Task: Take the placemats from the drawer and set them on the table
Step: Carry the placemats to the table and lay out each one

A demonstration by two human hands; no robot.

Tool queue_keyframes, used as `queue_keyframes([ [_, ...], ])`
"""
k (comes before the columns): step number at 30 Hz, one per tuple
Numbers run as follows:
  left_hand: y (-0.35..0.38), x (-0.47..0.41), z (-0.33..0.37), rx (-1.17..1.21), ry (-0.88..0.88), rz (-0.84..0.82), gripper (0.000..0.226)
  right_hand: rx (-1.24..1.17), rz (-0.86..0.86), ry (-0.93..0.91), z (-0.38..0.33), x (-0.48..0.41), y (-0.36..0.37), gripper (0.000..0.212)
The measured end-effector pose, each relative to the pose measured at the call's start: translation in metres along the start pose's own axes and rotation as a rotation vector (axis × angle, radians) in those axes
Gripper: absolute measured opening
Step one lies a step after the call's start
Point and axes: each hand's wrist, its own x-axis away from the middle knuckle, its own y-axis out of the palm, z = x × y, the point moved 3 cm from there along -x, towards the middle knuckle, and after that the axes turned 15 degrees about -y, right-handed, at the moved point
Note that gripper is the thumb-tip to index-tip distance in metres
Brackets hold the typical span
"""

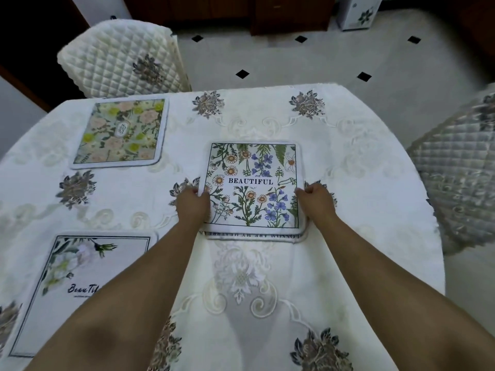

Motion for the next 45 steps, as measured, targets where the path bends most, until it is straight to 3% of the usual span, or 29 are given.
queue_keyframes([
  [5,0.000,-0.015,0.011,0.046,-0.012,-0.037,0.043,-0.009,0.038,-0.026,-0.007,-0.011,0.009,0.035],
  [8,0.000,-0.010,0.021,-0.027,0.062,-0.073,0.030,0.052,0.071,-0.070,-0.008,-0.011,0.014,0.036],
  [15,-0.031,0.022,0.016,-0.031,0.248,-0.121,0.023,0.089,0.108,-0.219,-0.016,0.041,0.005,0.018],
  [19,-0.058,0.063,-0.019,0.034,0.278,-0.192,0.014,0.090,0.099,-0.257,-0.017,0.097,-0.008,0.015],
  [29,-0.092,0.144,-0.149,0.030,0.228,-0.317,0.025,0.211,0.031,-0.203,0.005,0.237,-0.014,0.032],
  [39,-0.087,0.188,-0.198,-0.202,0.301,-0.185,0.026,0.224,-0.028,-0.062,0.048,0.294,-0.010,0.033],
  [45,-0.067,0.183,-0.223,-0.280,0.324,-0.142,0.021,0.230,-0.081,-0.065,0.074,0.301,0.000,0.031],
])
